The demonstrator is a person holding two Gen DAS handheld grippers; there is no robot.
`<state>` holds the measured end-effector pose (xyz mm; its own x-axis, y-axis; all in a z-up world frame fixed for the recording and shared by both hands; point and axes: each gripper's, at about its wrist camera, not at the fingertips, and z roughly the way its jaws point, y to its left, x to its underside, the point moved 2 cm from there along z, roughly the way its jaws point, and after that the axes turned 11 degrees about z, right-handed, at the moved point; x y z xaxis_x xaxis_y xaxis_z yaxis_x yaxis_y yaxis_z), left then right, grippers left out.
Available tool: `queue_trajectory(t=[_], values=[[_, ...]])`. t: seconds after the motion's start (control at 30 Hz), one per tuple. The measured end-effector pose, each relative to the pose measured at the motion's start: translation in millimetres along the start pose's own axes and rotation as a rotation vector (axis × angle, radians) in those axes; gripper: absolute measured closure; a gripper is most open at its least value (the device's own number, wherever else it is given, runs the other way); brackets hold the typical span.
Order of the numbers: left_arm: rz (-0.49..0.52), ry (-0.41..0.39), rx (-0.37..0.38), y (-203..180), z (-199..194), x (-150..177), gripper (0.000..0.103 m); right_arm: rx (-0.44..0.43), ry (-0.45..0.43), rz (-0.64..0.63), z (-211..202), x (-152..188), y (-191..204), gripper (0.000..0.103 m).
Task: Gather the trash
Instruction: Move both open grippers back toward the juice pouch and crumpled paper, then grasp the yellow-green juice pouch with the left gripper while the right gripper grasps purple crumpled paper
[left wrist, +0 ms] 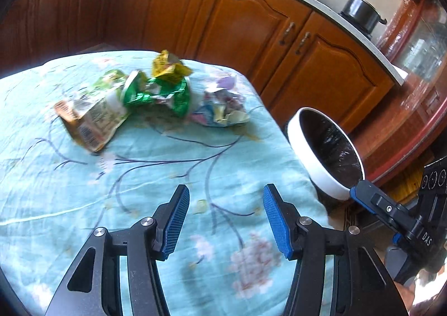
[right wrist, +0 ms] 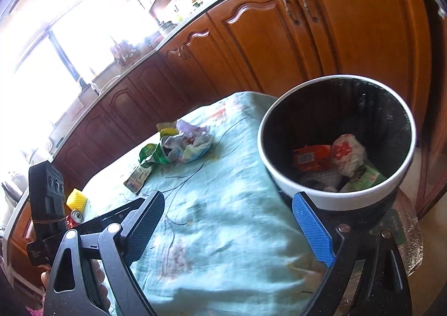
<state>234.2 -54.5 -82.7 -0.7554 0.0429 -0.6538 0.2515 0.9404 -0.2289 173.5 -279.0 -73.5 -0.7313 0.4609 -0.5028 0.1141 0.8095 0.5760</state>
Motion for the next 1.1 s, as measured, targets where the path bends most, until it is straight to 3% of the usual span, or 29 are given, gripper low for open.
queue_trajectory(t=[0.63,0.87,1.1], values=[[-0.113,-0.033,-0.104,76.2,-36.7,1.8,0.048,-0.035,0.064,-0.075,50.7,3.4,51.7,0.009],[-0.129,-0.051,-0.142,103.4,-34.2,-16.1,0.039,-0.039,0.075,-0.087,74.4,-10.7,63.6,0.009],[-0.168,-0.020,-0.153,137.3,-12.3,-36.7,0.029,-0.034,0.084,-0.089,104.4,-29.5,69.7,0.009]])
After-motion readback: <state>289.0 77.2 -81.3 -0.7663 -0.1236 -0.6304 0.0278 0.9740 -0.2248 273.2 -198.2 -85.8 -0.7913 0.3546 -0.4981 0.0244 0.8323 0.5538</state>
